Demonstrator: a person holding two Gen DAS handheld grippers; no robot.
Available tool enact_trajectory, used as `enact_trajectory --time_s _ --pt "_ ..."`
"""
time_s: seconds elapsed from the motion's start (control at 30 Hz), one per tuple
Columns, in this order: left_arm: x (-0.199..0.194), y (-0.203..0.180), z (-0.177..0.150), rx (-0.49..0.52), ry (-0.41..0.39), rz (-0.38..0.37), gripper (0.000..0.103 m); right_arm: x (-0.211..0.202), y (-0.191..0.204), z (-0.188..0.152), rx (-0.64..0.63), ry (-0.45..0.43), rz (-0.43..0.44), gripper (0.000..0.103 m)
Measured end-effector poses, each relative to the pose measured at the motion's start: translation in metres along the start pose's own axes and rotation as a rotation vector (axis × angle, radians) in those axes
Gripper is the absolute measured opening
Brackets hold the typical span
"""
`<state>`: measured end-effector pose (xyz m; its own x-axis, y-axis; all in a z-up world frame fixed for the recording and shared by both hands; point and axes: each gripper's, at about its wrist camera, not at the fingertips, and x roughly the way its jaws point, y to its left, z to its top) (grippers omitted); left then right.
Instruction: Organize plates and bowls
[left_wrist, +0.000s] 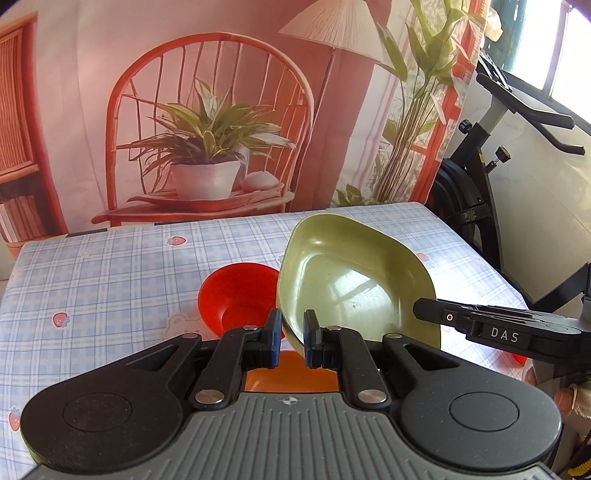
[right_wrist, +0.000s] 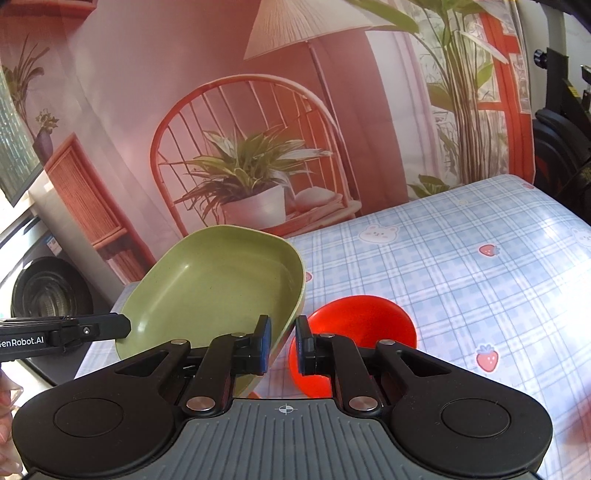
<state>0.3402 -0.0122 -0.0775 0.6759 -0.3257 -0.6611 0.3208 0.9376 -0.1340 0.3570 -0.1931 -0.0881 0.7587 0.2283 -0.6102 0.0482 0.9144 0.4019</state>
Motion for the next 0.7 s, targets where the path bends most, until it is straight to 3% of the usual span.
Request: enact_trajectory --time_s 0.3,0.6,0.7 --pt "-0.024 0.019 -0.022 -0.038 0.002 0.022 0.013 -0.003 0.027 -0.033 -0.029 0.048 0.026 0.014" --pt "-0.054 0.017 -0.022 -0.015 -0.063 0.047 0.013 -0.010 0.043 -0.037 -0.013 0.067 0.070 0.015" --pt "-0.050 0.017 -0.032 -0.022 -0.048 0.054 0.013 -0.010 0.042 -0.042 -0.011 0.075 0.067 0.015"
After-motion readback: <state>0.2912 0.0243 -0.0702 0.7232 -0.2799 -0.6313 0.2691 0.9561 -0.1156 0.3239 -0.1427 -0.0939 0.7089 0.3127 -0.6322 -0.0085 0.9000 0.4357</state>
